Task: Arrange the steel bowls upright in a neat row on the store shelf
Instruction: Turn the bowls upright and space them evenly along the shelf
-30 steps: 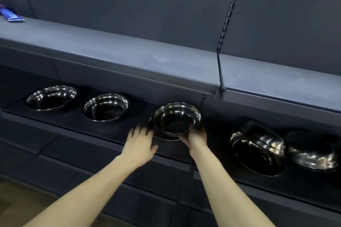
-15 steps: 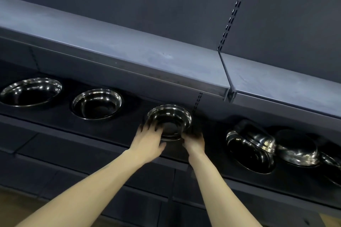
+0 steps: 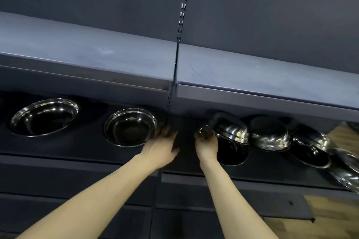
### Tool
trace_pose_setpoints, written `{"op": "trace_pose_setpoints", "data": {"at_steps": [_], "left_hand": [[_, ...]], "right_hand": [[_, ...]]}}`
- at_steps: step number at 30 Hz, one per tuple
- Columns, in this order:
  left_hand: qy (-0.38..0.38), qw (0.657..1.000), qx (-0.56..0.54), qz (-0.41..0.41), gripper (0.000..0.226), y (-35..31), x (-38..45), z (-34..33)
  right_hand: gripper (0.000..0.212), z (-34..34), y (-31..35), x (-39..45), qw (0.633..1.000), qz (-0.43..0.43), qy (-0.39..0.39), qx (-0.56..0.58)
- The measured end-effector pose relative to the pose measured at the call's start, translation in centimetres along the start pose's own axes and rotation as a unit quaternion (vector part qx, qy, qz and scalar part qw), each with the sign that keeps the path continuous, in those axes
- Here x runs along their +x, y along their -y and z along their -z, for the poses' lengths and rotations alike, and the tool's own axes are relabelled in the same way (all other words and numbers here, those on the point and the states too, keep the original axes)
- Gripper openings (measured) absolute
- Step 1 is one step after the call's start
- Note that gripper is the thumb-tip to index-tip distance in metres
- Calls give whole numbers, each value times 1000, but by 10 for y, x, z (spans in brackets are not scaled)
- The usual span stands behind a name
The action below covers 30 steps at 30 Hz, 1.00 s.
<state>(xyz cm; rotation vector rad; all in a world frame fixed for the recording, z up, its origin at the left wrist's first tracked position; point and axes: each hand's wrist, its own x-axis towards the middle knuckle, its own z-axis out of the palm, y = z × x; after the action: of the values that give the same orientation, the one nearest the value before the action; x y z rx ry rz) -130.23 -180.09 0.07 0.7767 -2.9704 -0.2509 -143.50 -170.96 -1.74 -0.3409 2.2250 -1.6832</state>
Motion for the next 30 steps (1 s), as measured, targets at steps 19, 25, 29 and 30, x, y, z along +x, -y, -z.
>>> {"op": "trace_pose_setpoints", "data": {"at_steps": [19,25,29,30], "left_hand": [[12,996,-80,36,70,-152,78,-27],[9,981,-166,99,80,-168,121,-32],[2,979,-173,111,84,-175,142,-39],[5,977,-175,120,89,-176,147,-42]], "right_hand": [[55,163,-40,95,998,16,-19,-61],[80,164,-51,121,997,-25,34,-67],[93,165,-51,137,994,-49,25,-93],[94,165,-50,139,993,-55,25,-103]]}}
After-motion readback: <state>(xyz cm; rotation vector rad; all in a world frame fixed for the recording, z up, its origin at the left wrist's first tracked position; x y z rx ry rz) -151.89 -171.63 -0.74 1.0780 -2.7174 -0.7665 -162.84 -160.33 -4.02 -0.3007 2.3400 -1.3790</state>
